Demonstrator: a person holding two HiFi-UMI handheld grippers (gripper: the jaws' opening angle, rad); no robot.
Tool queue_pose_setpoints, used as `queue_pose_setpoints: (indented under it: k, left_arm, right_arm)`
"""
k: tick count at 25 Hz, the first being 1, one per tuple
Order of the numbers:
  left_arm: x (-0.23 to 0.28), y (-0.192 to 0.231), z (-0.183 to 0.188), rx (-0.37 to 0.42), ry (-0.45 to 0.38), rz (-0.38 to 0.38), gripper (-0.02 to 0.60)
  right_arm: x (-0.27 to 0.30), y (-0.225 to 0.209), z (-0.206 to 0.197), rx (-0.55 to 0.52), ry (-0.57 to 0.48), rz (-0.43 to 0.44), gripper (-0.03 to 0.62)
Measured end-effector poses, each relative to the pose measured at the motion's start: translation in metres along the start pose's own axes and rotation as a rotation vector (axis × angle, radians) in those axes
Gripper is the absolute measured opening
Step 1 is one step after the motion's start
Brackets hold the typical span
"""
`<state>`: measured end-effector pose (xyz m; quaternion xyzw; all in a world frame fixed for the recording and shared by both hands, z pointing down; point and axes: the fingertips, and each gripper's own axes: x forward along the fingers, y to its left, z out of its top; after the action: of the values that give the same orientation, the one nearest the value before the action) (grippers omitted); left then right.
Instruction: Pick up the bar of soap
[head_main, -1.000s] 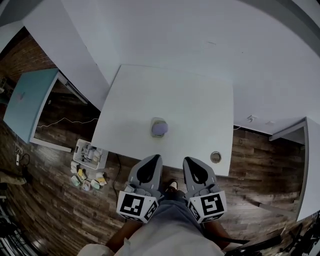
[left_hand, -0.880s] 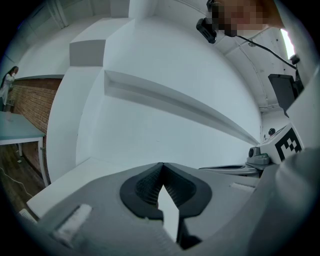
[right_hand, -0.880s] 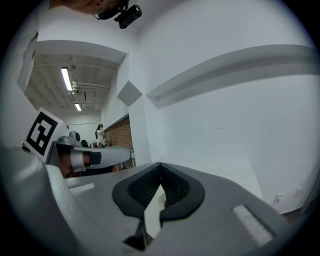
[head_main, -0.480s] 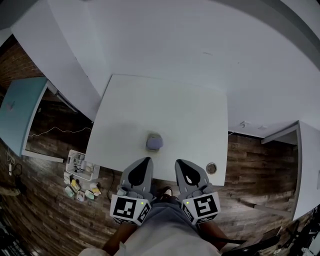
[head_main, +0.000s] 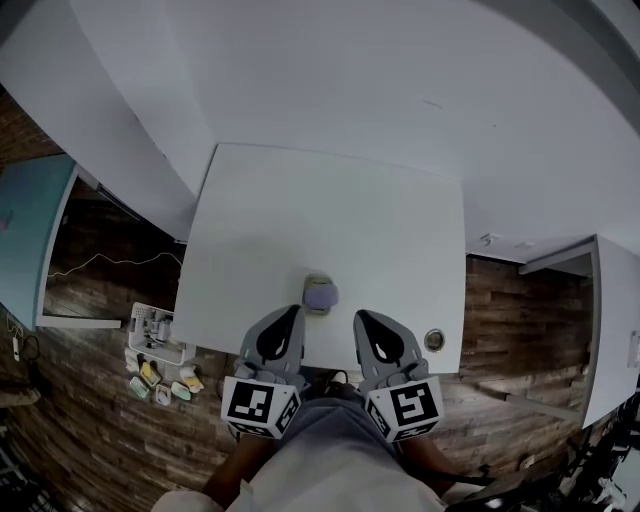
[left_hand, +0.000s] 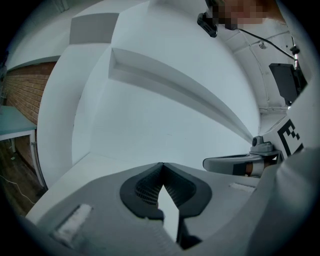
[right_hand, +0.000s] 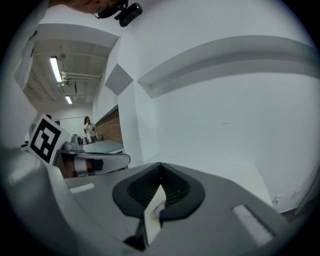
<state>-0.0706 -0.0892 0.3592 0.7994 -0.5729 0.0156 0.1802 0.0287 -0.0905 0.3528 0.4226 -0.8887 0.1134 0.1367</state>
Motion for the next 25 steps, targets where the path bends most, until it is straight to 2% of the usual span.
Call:
queue_pose_setpoints:
  k: [6,13,20,25]
  left_arm:
    - [0.024,0.031,-0.024,0.010,0.077,-0.075,0.002]
    - [0.040,0.047,-0.032,0.017,0.117,-0.147,0.002]
    - [0.055,0.044,-0.061,0.021,0.183,-0.192,0.002]
    - [0.065,0.044,-0.091,0.021,0.241,-0.195,0.002]
  right_arm:
    - [0.032,0.000,-0.008,0.009,0.049,-0.068,0.002]
    - [0.054,-0.001,-0.018,0.024,0.080,-0.135,0.002]
    - [0.066,-0.009,-0.043,0.041,0.134,-0.163,0.002]
    - [0.076,-0.012,-0.061,0.044,0.166,-0.156,0.003]
